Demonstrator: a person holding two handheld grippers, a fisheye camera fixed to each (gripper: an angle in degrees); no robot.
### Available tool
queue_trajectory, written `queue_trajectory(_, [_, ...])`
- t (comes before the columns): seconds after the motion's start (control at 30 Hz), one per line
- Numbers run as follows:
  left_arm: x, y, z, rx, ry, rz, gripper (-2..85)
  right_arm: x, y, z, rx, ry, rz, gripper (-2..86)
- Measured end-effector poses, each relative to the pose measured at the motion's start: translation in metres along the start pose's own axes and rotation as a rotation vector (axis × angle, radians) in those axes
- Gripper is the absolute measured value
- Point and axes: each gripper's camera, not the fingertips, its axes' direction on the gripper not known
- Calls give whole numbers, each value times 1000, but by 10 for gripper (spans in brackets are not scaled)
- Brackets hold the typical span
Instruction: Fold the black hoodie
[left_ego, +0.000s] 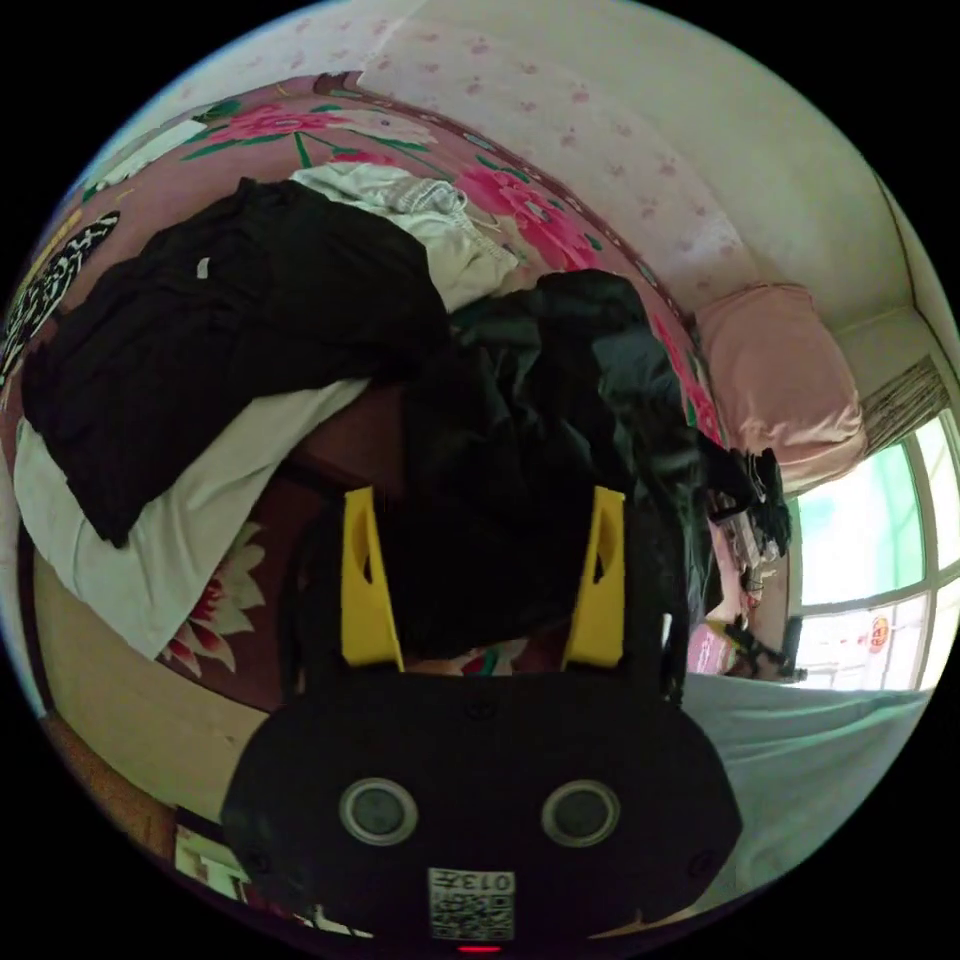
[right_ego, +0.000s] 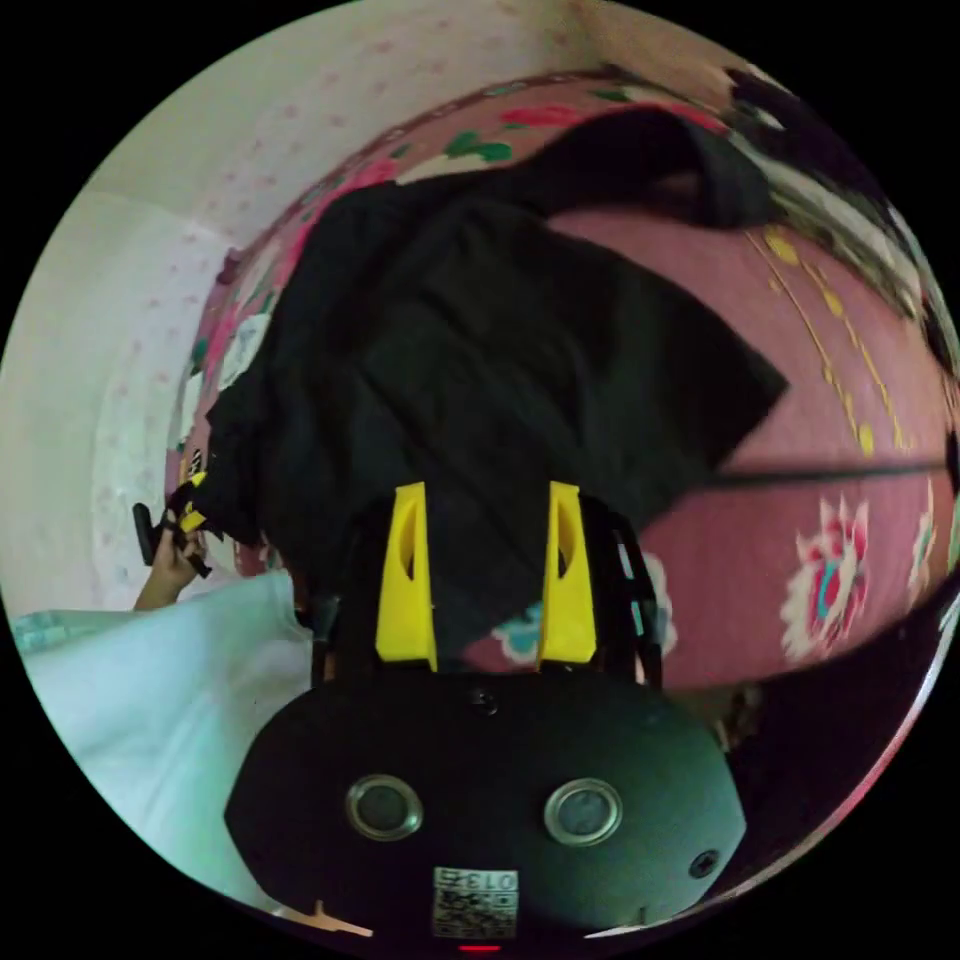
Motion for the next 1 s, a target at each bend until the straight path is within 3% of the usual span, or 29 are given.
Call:
queue_trajectory(0.13, [8,-7,45,-190,-45,-29,340,16,57,37,-115,-86,128,175])
queue_trajectory(0.27, [19,-23,62,-263,-266,-81,246,-15,53,74,-166,-181,139,219])
queue_trajectory(0.33, [21,-30,66,-321,-313,-62,186,-28,37,82,-239,-92,141,220])
queue_trajectory(0.4, [22,-31,61,-288,-99,-27,90,-42,21,87,-326,-27,132,206])
queue_trajectory(0.53, [18,-26,50,-179,239,-52,57,-47,22,80,-321,29,117,107])
queue_trajectory(0.57, [18,-23,45,-119,381,-55,53,-50,22,73,-290,-12,84,41])
queue_trajectory(0.7, [49,-35,15,58,706,48,47,-74,1,38,-173,-92,-53,21])
queue_trajectory(0.83, [112,-74,-29,149,761,279,45,-71,-56,-57,104,-192,-85,15])
queue_trajectory(1.0, [226,-125,-123,339,810,569,44,-104,-131,-287,602,-178,-254,13])
